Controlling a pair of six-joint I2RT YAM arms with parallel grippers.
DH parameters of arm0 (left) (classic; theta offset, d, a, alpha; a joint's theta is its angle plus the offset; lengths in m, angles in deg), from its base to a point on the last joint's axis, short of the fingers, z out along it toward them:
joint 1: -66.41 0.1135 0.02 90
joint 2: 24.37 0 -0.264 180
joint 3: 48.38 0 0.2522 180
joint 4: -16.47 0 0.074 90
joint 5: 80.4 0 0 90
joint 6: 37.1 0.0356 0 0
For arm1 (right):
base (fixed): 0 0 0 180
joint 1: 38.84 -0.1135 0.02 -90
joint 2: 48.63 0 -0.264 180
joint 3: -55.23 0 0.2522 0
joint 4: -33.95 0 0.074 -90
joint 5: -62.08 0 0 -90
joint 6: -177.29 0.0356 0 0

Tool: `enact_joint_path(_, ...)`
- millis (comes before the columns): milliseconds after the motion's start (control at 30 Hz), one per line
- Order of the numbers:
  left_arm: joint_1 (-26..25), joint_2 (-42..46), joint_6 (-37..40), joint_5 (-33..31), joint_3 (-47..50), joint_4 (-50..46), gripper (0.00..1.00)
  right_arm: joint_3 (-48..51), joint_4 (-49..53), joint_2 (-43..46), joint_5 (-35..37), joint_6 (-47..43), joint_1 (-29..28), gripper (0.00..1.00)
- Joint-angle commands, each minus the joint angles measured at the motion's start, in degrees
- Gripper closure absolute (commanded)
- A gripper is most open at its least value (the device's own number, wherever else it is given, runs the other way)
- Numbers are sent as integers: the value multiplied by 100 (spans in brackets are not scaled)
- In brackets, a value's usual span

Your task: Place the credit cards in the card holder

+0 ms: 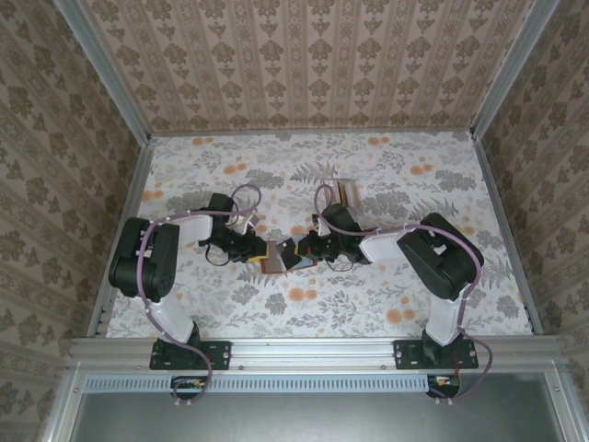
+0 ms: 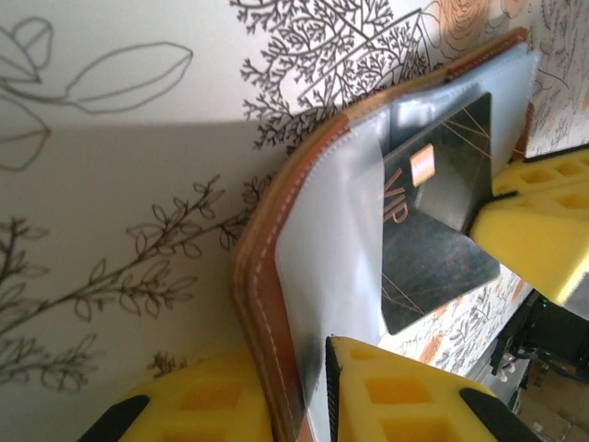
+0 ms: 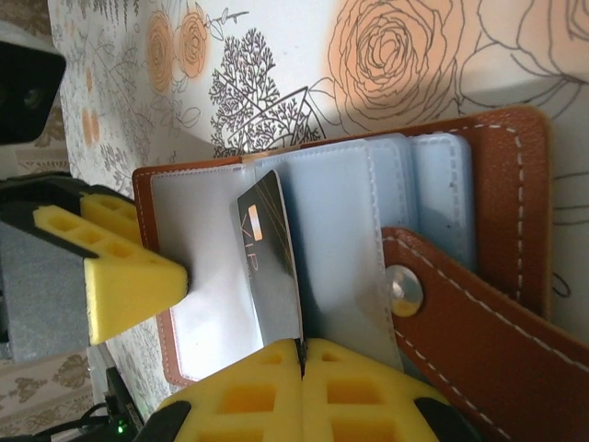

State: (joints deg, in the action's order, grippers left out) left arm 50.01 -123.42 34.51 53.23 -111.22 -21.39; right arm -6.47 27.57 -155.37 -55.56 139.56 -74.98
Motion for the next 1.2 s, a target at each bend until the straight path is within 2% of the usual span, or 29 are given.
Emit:
enact_joint_path(0, 38, 344, -71, -39, 73, -183, 78, 76, -39, -203, 352, 134, -73, 100)
enact_joint_path(133, 77, 412, -81, -4, 159, -170, 81, -6, -38, -239, 414, 156, -117, 100)
enact_joint_path(367, 67, 210, -60, 9, 226, -41, 100, -186, -93, -388, 445, 229, -242, 100)
enact_joint_path(633, 74, 61, 2, -36, 144, -132, 100, -248, -312, -535, 432, 393, -403, 100)
enact_joint_path(933, 69, 126, -508, -83, 287, 240, 100, -356, -131, -494, 205, 530, -617, 91)
enact_joint_path(1033, 66, 103, -562, -58, 269, 309, 100, -583, 181, -558, 81, 418, -663, 90)
enact_joint_path(1167, 69, 54, -569, -62, 251, 317, 100, -1023, 1215, -574, -4, 1, -684, 85)
